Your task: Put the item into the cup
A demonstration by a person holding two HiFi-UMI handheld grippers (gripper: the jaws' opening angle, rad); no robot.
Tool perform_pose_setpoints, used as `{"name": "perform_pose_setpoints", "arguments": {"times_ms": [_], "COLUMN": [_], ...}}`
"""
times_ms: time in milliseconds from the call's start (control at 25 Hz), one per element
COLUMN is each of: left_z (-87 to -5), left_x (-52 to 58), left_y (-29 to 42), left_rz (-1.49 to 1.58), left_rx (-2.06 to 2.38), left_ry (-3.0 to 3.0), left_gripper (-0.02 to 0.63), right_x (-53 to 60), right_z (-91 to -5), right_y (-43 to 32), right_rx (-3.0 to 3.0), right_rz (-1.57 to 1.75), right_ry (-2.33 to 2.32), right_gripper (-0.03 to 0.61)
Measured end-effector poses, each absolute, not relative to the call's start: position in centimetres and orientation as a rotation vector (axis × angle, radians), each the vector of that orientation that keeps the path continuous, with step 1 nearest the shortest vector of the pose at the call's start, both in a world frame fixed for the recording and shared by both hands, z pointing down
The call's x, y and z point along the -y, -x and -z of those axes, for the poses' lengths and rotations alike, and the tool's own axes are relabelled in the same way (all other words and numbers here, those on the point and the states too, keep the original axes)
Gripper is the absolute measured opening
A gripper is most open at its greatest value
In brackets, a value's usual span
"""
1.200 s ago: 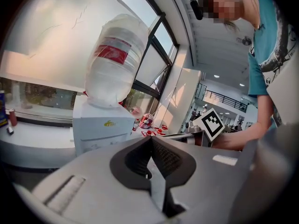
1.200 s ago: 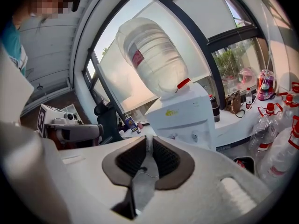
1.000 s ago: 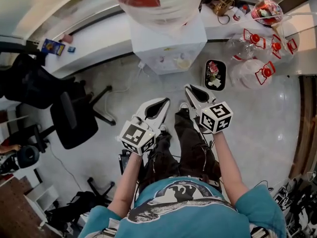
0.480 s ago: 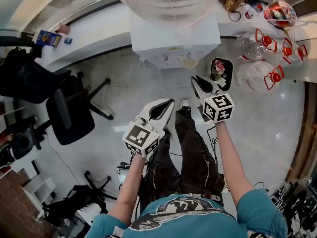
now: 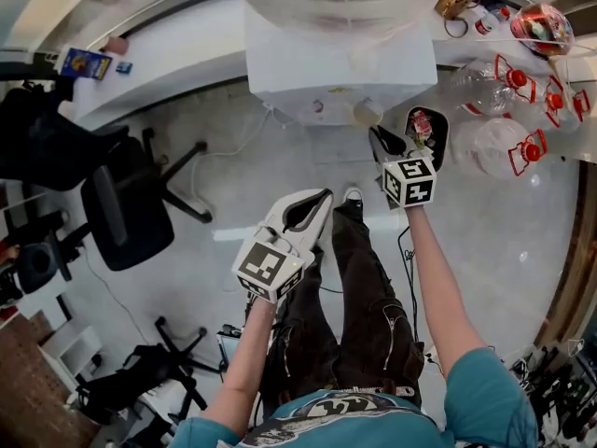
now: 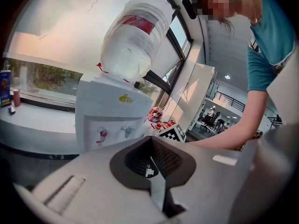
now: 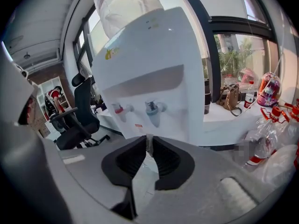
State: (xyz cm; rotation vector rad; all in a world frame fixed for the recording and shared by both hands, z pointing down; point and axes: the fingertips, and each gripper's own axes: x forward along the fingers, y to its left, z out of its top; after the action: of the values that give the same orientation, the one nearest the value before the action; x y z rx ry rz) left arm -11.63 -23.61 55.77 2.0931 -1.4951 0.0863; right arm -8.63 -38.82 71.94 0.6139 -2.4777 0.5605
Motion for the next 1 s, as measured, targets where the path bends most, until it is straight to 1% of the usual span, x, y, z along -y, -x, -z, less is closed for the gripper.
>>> {"name": "perform_pose_setpoints", "arguments": {"times_ms": [400,720,840,1000], "left_z": [-57.0,-57.7,-57.7,-58.1], "left_x": [21.7,21.5,21.5,21.2], "left_y": [11.5,11.5,11.6,11.4], "left_rz": [-0.108,-0.121,-0.122,-0.134], "left_rx": [1.469,1.461,1.457,1.445], "left_ry": [-2.062,-2.056,-2.057,-2.053], "left_gripper": [0.011,0.011,0.011,0.011], "right_x": [42.3,42.7,42.7,42.5], "right_z": [-76.4,-78.6,-79.4,-79.8], "right_y": [10.2,11.0,11.0,11.1], "right_rx": [2.417,2.368,2.339,2.333], "right_rz": [-0.415,-0.406,-0.417,-0.436], "right_ry": [-0.636,-0.604,-0.591,-0.563], "right_gripper": [0.046,0.048,0.063,0.115]}}
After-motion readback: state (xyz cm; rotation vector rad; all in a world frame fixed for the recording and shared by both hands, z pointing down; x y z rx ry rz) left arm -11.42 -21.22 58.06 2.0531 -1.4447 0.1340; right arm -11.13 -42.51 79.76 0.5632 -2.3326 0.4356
